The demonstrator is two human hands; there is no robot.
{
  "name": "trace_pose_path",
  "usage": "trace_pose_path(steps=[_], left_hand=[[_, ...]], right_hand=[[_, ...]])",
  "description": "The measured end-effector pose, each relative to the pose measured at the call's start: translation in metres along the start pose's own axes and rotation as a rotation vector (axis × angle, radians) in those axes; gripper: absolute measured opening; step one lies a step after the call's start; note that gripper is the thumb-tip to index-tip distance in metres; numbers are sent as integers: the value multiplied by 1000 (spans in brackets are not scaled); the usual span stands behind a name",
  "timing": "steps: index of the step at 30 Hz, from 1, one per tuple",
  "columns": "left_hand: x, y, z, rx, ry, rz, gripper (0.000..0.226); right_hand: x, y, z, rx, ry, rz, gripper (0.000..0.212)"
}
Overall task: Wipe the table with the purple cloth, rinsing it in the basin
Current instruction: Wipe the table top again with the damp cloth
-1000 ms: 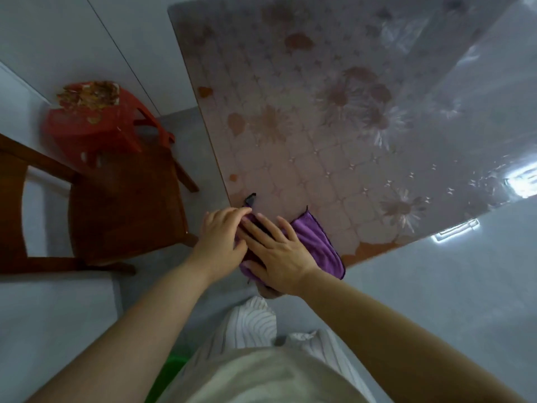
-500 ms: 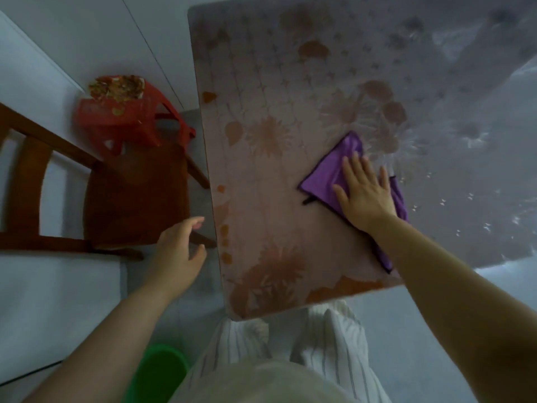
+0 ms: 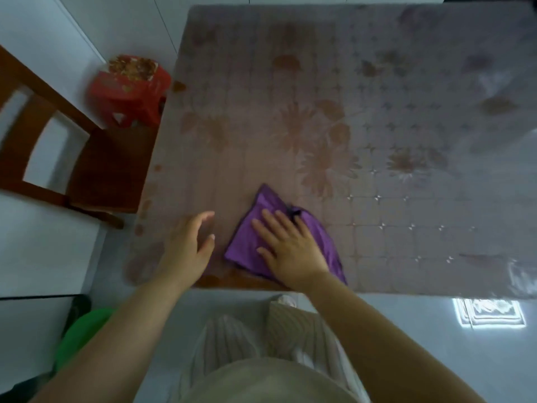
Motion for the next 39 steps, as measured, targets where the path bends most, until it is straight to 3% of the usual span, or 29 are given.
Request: trace_pose_path(steps=[5, 7, 9, 11, 14, 16, 18, 20, 27, 30, 36, 39], left_hand=[[10, 20, 22, -11, 33, -18, 40], [9, 22, 37, -17, 51, -56, 41], [10, 21, 56, -28, 64, -83, 41], [13, 24, 76, -53, 44, -81, 45], [30, 38, 93, -29, 37, -93, 45], [49, 56, 100, -7, 38, -115, 45], [68, 77, 108, 25, 33, -114, 47], [84, 97, 116, 73, 43, -81, 50], [127, 135, 134, 10, 61, -13, 46], [149, 156, 131, -10, 81, 5, 45], [208, 220, 111, -127, 130, 78, 44], [236, 253, 114, -150, 127, 124, 44]], right_hand=[[-50, 213, 108, 660, 179, 12, 71], [-63, 260, 137, 928, 210, -51, 67], [-67, 266, 125, 1059, 220, -123, 61], [-67, 236, 83, 940, 202, -110, 60], [-41, 132, 23, 453, 105, -31, 60], [-19, 55, 27, 182, 9, -19, 58], [-10, 31, 56, 58, -40, -32, 55], [-11, 63, 92, 72, -34, -25, 53], [-53, 281, 253, 540, 43, 13, 63], [-69, 356, 293, 631, 51, 21, 65], [-104, 467, 256, 742, 83, -21, 56], [-111, 469, 213, 731, 69, -28, 58]])
Point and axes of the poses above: each hand's wrist, its own z-axis away from the middle knuckle, its own x-axis out of the palm, y = z × x, the point moved 4 cm from there along -z, towards the middle knuckle, and after that the axes turned 6 degrees about -x, right-handed, at the moved point
